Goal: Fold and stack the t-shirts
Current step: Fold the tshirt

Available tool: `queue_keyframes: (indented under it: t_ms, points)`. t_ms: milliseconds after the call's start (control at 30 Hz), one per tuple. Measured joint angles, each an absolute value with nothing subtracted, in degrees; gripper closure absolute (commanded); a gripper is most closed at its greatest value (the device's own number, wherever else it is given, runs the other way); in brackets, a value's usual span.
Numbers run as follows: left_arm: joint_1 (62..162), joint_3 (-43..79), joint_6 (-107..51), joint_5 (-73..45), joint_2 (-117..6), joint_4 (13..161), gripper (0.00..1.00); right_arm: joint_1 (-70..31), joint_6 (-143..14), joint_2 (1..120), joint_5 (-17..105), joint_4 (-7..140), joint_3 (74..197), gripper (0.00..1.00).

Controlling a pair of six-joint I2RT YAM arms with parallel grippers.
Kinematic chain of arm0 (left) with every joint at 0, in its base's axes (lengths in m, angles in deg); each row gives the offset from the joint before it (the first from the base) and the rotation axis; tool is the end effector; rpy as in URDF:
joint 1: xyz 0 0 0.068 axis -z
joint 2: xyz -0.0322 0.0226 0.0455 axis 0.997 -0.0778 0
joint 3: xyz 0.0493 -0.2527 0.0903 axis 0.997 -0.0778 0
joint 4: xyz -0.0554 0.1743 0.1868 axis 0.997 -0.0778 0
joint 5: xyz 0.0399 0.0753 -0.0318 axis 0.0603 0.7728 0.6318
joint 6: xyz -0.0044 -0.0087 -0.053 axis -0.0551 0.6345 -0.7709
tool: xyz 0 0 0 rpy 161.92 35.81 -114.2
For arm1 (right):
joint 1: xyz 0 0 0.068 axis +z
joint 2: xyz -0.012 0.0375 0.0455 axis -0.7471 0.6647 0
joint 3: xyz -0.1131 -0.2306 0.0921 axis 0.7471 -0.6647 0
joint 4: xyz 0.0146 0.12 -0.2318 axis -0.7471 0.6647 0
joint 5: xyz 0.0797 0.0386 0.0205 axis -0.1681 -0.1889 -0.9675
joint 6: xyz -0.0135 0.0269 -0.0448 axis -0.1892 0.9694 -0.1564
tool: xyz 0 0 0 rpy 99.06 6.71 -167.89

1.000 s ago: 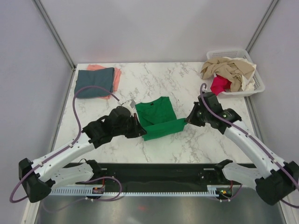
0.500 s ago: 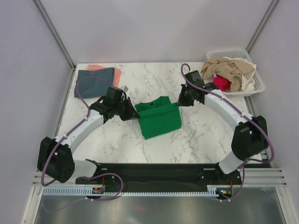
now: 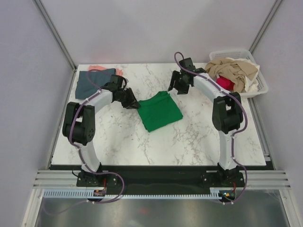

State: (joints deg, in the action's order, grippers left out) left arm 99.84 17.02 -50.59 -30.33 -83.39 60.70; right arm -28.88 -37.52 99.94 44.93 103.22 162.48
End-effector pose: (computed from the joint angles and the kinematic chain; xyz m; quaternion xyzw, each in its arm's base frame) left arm 0.3636 -0.1079 0.2012 -0.1051 0.9321 -0.3004 0.1730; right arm 0.4391 0.1597 0.2327 0.1036 0.9474 0.1850 0.2399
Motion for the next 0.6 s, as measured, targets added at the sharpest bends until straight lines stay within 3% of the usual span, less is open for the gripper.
queue_keyframes:
  t_ms: [33, 100, 133, 200, 300, 400, 600]
  points:
    - [99.32, 18.55, -50.44, -30.76, -85.84, 60.9, 0.55, -29.14, -37.69, 101.56, 44.89, 103.0, 163.98, 0.27]
    - [98.09, 23.07, -49.74, -32.1, -91.39, 59.96, 0.38, -29.92, -38.07, 105.69, 44.28, 103.22, 168.29, 0.24]
    - [97.48, 25.59, -49.65, -32.36, -93.86, 59.41, 0.19, -30.34, -38.22, 107.29, 44.04, 103.07, 170.06, 0.22]
    - [96.56, 29.11, -49.24, -32.91, -96.42, 58.86, 0.01, -31.1, -38.52, 108.44, 43.91, 102.91, 171.2, 0.21]
    - [95.47, 32.39, -48.78, -32.73, -95.87, 57.75, 0.0, -32.02, -38.92, 104.95, 45.02, 101.01, 166.37, 0.18]
    - [95.25, 31.55, -48.23, -31.09, -91.8, 58.84, 0.0, -32.44, -38.83, 94.37, 46.84, 97.38, 152.2, 0.15]
    - [95.54, 13.85, -48.16, -30.13, -79.54, 68.55, 0.0, -32.11, -36.16, 68.36, 45.61, 85.14, 118.54, 0.15]
